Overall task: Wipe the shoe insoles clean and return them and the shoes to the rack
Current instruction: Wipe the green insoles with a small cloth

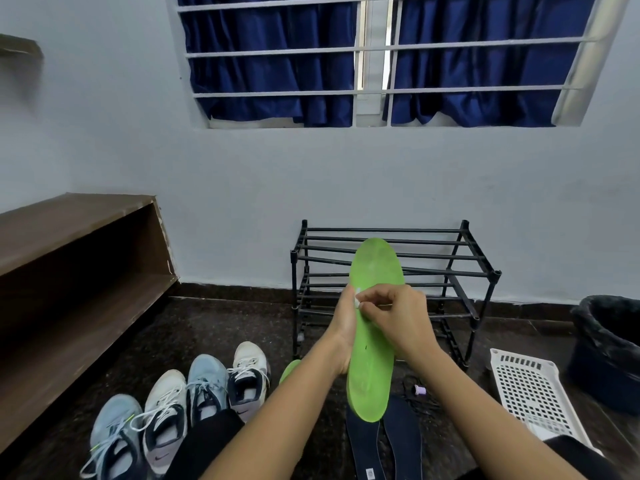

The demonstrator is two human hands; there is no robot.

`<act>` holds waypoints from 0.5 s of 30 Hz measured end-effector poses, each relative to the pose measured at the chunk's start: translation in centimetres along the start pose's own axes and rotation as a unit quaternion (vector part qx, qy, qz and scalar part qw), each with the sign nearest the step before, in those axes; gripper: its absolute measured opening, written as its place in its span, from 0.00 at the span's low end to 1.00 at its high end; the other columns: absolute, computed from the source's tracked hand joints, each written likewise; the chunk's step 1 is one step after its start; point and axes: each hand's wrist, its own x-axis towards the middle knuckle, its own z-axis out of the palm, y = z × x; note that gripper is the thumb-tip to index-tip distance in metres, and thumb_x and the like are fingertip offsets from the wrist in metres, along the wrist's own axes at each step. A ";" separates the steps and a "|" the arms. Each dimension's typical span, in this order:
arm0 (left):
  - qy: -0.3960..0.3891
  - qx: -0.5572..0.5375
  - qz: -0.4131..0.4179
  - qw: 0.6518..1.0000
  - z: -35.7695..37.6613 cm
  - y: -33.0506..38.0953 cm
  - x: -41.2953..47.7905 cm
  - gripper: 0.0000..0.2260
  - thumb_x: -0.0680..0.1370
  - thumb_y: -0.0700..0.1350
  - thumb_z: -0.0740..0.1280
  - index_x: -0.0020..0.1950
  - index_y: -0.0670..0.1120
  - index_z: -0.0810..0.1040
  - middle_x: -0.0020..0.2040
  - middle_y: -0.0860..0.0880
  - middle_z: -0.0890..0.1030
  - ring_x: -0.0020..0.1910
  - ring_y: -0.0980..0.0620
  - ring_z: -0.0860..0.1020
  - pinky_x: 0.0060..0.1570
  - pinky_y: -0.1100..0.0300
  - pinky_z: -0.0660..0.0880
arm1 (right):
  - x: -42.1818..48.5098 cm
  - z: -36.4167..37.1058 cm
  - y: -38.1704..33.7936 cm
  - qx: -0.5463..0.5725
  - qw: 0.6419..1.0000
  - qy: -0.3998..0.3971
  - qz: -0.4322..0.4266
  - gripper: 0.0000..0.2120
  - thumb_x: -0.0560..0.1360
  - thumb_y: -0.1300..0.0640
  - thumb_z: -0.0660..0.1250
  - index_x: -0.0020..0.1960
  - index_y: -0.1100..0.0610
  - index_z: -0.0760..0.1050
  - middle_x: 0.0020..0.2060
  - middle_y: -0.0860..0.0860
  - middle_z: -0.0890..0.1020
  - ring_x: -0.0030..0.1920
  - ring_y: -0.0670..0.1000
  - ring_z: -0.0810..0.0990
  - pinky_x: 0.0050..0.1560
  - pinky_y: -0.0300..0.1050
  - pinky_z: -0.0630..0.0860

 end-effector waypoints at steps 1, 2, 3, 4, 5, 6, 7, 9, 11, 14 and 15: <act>0.003 -0.005 0.004 1.000 -0.2 0.2 0.1 0.29 0.81 0.62 0.49 0.50 0.42 0.81 0.42 0.40 0.82 0.41 0.43 0.80 0.42 0.54 0.75 | -0.2 0.1 -0.2 0.003 1.000 -0.010 -0.002 0.06 0.70 0.64 0.73 0.43 0.54 0.84 0.34 0.44 0.83 0.35 0.37 0.80 0.39 0.26 0.73; 0.010 -0.007 0.010 1.000 -0.5 0.5 0.3 0.30 0.81 0.63 0.49 0.49 0.41 0.81 0.41 0.40 0.82 0.40 0.43 0.80 0.42 0.54 0.75 | -0.4 0.2 -0.4 0.005 1.000 -0.022 -0.005 0.06 0.70 0.64 0.73 0.42 0.54 0.84 0.34 0.43 0.82 0.34 0.36 0.79 0.38 0.25 0.73; 0.016 -0.010 0.016 1.000 -0.8 0.7 0.4 0.30 0.81 0.63 0.49 0.48 0.41 0.82 0.40 0.41 0.83 0.38 0.44 0.81 0.41 0.54 0.75 | -0.7 0.3 -0.6 0.004 0.999 -0.035 -0.007 0.06 0.70 0.64 0.73 0.42 0.54 0.84 0.33 0.42 0.82 0.34 0.35 0.79 0.37 0.25 0.72; 0.021 -0.013 0.023 0.999 -1.1 1.0 0.5 0.30 0.81 0.63 0.50 0.46 0.42 0.82 0.38 0.42 0.84 0.36 0.44 0.82 0.40 0.55 0.76 | -1.0 0.4 -0.7 0.006 0.999 -0.046 -0.009 0.06 0.69 0.64 0.73 0.42 0.55 0.84 0.33 0.42 0.82 0.34 0.35 0.79 0.37 0.26 0.72; 0.024 -0.021 0.030 0.999 -1.3 1.2 0.6 0.29 0.81 0.62 0.51 0.45 0.42 0.82 0.38 0.42 0.84 0.34 0.45 0.82 0.39 0.55 0.76 | -1.3 0.5 -0.8 0.012 0.998 -0.054 -0.011 0.06 0.69 0.64 0.73 0.42 0.55 0.84 0.32 0.43 0.82 0.34 0.36 0.79 0.36 0.26 0.72; 0.030 -0.028 0.037 0.998 -1.5 1.5 0.7 0.29 0.81 0.62 0.52 0.45 0.42 0.82 0.37 0.42 0.84 0.33 0.45 0.82 0.38 0.56 0.76 | -1.5 0.6 -0.9 0.020 0.998 -0.061 -0.013 0.06 0.69 0.64 0.73 0.41 0.55 0.84 0.32 0.42 0.82 0.33 0.36 0.79 0.36 0.26 0.72; 0.034 -0.036 0.044 0.998 -1.6 1.6 0.7 0.29 0.81 0.62 0.52 0.45 0.41 0.82 0.37 0.42 0.84 0.33 0.45 0.82 0.38 0.56 0.77 | -1.7 0.7 -0.9 0.030 0.997 -0.065 -0.014 0.05 0.69 0.64 0.73 0.41 0.55 0.84 0.32 0.42 0.82 0.33 0.36 0.79 0.35 0.26 0.72; 0.037 -0.041 0.053 0.997 -1.6 1.6 0.8 0.29 0.80 0.62 0.52 0.46 0.41 0.82 0.37 0.43 0.84 0.33 0.45 0.82 0.36 0.57 0.77 | -1.7 0.8 -0.9 0.039 0.997 -0.062 -0.014 0.05 0.69 0.64 0.73 0.41 0.55 0.84 0.32 0.42 0.82 0.34 0.37 0.80 0.35 0.26 0.72; 0.039 -0.036 0.048 0.997 -1.3 1.3 0.6 0.30 0.80 0.63 0.51 0.46 0.41 0.81 0.36 0.42 0.84 0.35 0.45 0.82 0.37 0.56 0.77 | -1.5 1.0 -0.7 0.031 0.998 -0.048 -0.016 0.05 0.69 0.64 0.73 0.41 0.55 0.84 0.33 0.43 0.82 0.35 0.37 0.80 0.37 0.26 0.73; 0.029 0.007 0.026 0.999 -0.5 0.0 0.5 0.31 0.81 0.64 0.48 0.49 0.42 0.81 0.36 0.42 0.84 0.35 0.46 0.82 0.36 0.57 0.77 | -0.6 0.6 -0.2 0.000 1.000 -0.009 -0.016 0.06 0.70 0.65 0.72 0.43 0.56 0.84 0.35 0.45 0.83 0.35 0.38 0.80 0.39 0.23 0.71; 0.027 0.025 0.020 0.999 -0.1 -0.4 0.5 0.30 0.81 0.63 0.48 0.50 0.42 0.81 0.35 0.43 0.84 0.34 0.46 0.82 0.34 0.58 0.78 | -0.3 0.3 -0.1 -0.004 1.000 0.001 -0.014 0.06 0.70 0.65 0.72 0.43 0.56 0.84 0.35 0.46 0.83 0.35 0.37 0.79 0.39 0.22 0.70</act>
